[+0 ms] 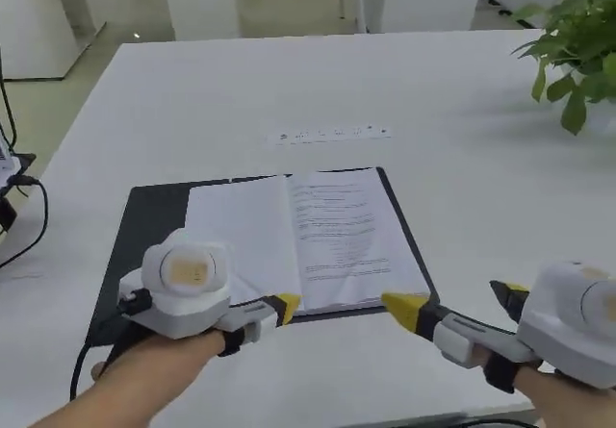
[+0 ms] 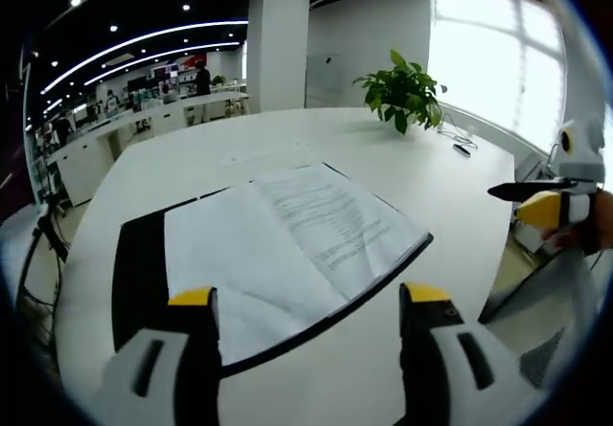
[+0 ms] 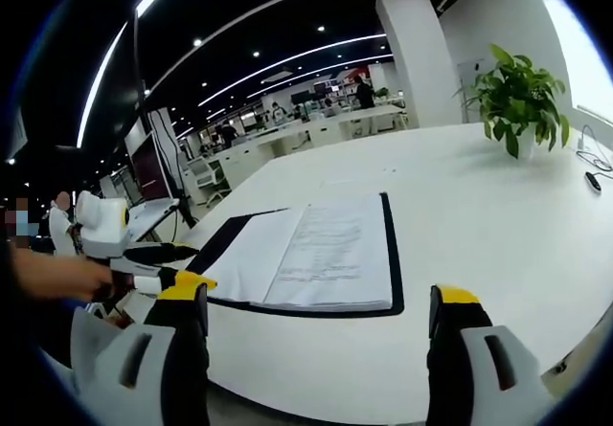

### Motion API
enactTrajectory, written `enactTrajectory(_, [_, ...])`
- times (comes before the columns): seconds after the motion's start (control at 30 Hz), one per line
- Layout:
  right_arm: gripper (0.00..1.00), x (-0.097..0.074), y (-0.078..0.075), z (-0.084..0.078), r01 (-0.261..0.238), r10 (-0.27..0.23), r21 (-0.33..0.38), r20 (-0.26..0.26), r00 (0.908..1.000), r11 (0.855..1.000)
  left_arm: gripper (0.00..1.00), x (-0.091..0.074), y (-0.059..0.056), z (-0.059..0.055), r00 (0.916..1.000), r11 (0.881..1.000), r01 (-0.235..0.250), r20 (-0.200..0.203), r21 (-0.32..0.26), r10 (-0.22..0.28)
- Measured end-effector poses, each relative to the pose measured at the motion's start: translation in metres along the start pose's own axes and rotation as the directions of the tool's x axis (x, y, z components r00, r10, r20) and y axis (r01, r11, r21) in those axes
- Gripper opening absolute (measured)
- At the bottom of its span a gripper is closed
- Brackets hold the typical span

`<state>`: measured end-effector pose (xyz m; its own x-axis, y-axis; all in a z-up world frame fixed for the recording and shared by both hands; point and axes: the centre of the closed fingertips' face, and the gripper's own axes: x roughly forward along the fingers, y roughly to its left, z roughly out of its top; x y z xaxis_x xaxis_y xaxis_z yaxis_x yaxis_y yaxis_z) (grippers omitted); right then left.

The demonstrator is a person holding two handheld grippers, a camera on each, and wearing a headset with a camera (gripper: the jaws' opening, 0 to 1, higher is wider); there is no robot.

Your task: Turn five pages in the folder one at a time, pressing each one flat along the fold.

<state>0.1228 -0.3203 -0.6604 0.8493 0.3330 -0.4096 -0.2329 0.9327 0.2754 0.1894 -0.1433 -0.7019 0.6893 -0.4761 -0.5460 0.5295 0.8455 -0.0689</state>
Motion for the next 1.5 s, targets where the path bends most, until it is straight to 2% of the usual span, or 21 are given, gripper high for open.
enactTrajectory(0.1, [0.95, -0.001, 0.002, -0.001, -0.003, 0.003, -0.020, 0.004, 1.0000, 1.000, 0.73, 0.017, -0.012, 0.001, 0.9997, 1.000, 0.023, -0.010, 0.014, -0.023])
enactTrajectory(0.23, [0.94, -0.001, 0.004, -0.002, -0.015, 0.016, -0.007, 0.003, 0.9999, 1.000, 0.72, 0.041, -0.030, 0.004, 0.9987, 0.998, 0.051, -0.003, 0.027, -0.051])
enactTrajectory(0.4, [0.94, -0.004, 0.005, -0.005, -0.030, 0.030, -0.018, 0.000, 0.9995, 0.999, 0.70, 0.066, -0.048, 0.002, 0.9972, 0.996, 0.074, -0.013, 0.046, -0.074])
enactTrajectory(0.63, [0.94, -0.006, -0.007, -0.006, -0.040, 0.040, 0.013, 0.007, 0.9992, 0.999, 0.67, 0.099, -0.074, 0.008, 0.9960, 0.994, 0.088, 0.010, 0.062, -0.089])
enactTrajectory(0.8, [0.92, -0.005, -0.014, -0.003, -0.042, 0.041, 0.027, 0.020, 0.9990, 0.999, 0.65, 0.119, -0.087, 0.010, 0.9949, 0.993, 0.095, 0.027, 0.066, -0.097])
enactTrajectory(0.97, [0.91, -0.002, -0.018, -0.007, -0.047, 0.047, 0.047, 0.007, 0.9989, 0.998, 0.64, 0.136, -0.097, 0.011, 0.9941, 0.994, 0.093, 0.049, 0.060, -0.096])
enactTrajectory(1.03, [0.91, -0.001, -0.018, -0.009, -0.051, 0.051, 0.051, 0.001, 0.9987, 0.997, 0.64, 0.142, -0.099, 0.009, 0.9946, 0.994, 0.091, 0.045, 0.060, -0.094])
enactTrajectory(1.1, [0.91, 0.000, -0.018, -0.012, -0.055, 0.055, 0.053, -0.008, 0.9984, 0.997, 0.66, 0.150, -0.099, 0.003, 0.9961, 0.995, 0.080, 0.034, 0.055, -0.082])
enactTrajectory(1.13, [0.91, 0.001, -0.019, -0.013, -0.055, 0.056, 0.054, -0.010, 0.9984, 0.997, 0.68, 0.155, -0.099, -0.004, 0.9970, 0.996, 0.075, 0.013, 0.056, -0.076])
enactTrajectory(1.17, [0.91, 0.001, -0.020, -0.014, -0.055, 0.055, 0.056, -0.012, 0.9984, 0.997, 0.68, 0.155, -0.097, -0.006, 0.9981, 0.994, 0.057, 0.017, 0.089, -0.059])
enactTrajectory(1.2, [0.91, 0.001, -0.022, -0.016, -0.054, 0.055, 0.061, -0.016, 0.9984, 0.997, 0.68, 0.156, -0.099, -0.005, 0.9977, 0.993, 0.049, 0.041, 0.106, -0.053])
enactTrajectory(1.3, [0.90, 0.000, -0.027, -0.019, -0.045, 0.047, 0.075, -0.019, 0.9987, 0.996, 0.68, 0.157, -0.098, -0.002, 0.9954, 0.997, 0.023, 0.091, 0.076, -0.030])
enactTrajectory(1.4, [0.90, 0.000, -0.030, -0.024, -0.037, 0.040, 0.084, -0.031, 0.9987, 0.996, 0.67, 0.156, -0.097, -0.003, 0.9913, 0.997, 0.020, 0.128, 0.068, -0.028])
enactTrajectory(1.5, [0.89, -0.001, -0.033, -0.028, -0.033, 0.037, 0.095, -0.042, 0.9984, 0.995, 0.66, 0.155, -0.095, -0.003, 0.9885, 0.998, 0.022, 0.148, 0.065, -0.031])
